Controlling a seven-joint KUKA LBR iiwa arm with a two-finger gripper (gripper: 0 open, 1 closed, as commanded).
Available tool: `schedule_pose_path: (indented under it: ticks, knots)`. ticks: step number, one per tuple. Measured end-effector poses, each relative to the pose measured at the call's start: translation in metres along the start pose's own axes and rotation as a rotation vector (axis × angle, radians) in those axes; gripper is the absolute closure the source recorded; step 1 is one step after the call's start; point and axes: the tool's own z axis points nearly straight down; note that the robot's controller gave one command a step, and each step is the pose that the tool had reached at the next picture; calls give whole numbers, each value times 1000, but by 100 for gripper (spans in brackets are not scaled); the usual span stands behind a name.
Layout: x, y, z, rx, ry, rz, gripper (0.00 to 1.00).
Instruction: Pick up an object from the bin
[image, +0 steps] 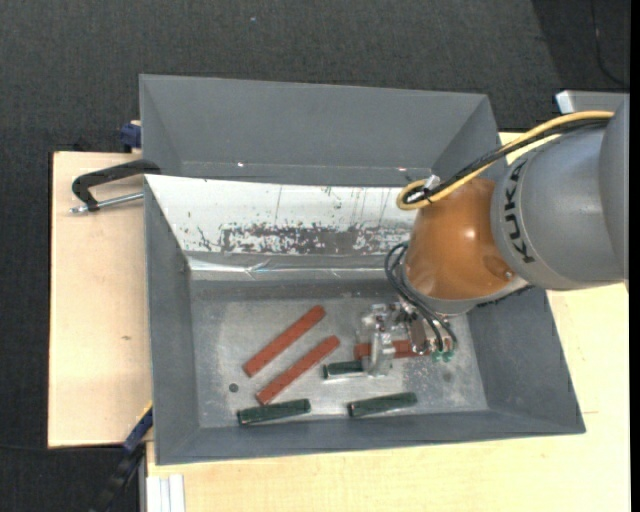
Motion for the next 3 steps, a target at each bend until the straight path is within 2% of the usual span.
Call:
schedule_pose_path:
  ticks: [3]
  knots:
    - [1, 0, -24, 0, 3, 0, 100]
